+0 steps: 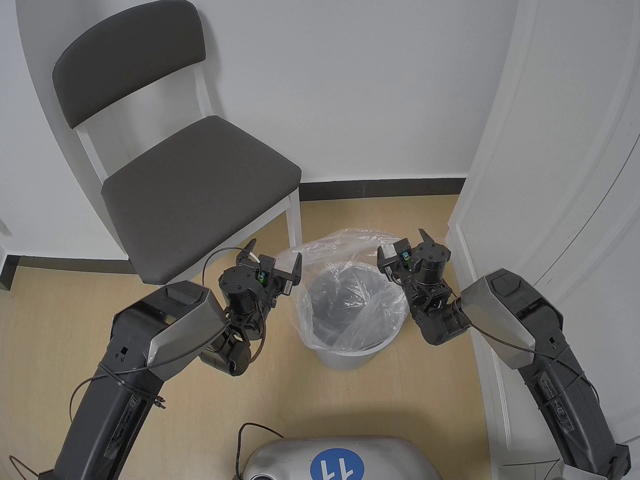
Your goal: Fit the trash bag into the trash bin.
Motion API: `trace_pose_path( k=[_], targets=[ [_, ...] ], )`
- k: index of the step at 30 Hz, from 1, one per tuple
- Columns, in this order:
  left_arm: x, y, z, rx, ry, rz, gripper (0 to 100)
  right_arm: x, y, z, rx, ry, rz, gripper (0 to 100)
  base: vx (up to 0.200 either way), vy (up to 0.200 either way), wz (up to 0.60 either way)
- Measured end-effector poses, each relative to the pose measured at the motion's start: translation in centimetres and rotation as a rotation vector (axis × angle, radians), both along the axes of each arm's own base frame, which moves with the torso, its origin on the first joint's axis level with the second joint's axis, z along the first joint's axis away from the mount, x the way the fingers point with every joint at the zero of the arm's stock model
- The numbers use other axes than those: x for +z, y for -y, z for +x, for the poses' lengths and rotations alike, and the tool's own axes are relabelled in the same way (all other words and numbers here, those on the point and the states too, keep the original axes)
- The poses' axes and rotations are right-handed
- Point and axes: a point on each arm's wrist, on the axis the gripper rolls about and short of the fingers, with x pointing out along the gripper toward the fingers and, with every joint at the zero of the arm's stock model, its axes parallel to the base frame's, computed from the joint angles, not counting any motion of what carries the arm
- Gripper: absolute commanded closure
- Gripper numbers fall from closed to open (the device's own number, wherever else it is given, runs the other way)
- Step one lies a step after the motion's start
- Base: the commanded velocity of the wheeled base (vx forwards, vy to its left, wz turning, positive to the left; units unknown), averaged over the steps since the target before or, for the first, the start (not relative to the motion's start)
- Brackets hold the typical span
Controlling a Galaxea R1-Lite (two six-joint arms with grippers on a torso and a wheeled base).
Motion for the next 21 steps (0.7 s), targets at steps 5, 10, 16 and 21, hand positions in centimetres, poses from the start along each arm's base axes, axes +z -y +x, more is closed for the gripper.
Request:
trace_pose_path(
  k=[5, 10, 16, 21],
  targets=[
    [-0.6, 0.1, 0.2, 0.01, -0.004, 0.0, 0, -0.8, 0.1, -1.8, 0.048, -0.101, 0.012, 0, 0.0, 0.0, 0.0],
    [-1.1, 0.0, 0.3, 0.02, -0.012, 0.003, 0, 0.0, 0.7, -4.2, 0.086, -0.198, 0.06, 0, 0.0, 0.0, 0.0],
    [-1.7, -0.1, 0.4, 0.021, -0.048, -0.024, 0, 2.0, 2.2, -5.4, 0.069, -0.226, 0.244, 0, 0.0, 0.0, 0.0],
    [-2.2, 0.0, 0.4, 0.009, -0.15, -0.162, 0, 2.6, 2.7, -5.9, 0.044, -0.238, 0.421, 0, 0.0, 0.0, 0.0]
  ],
)
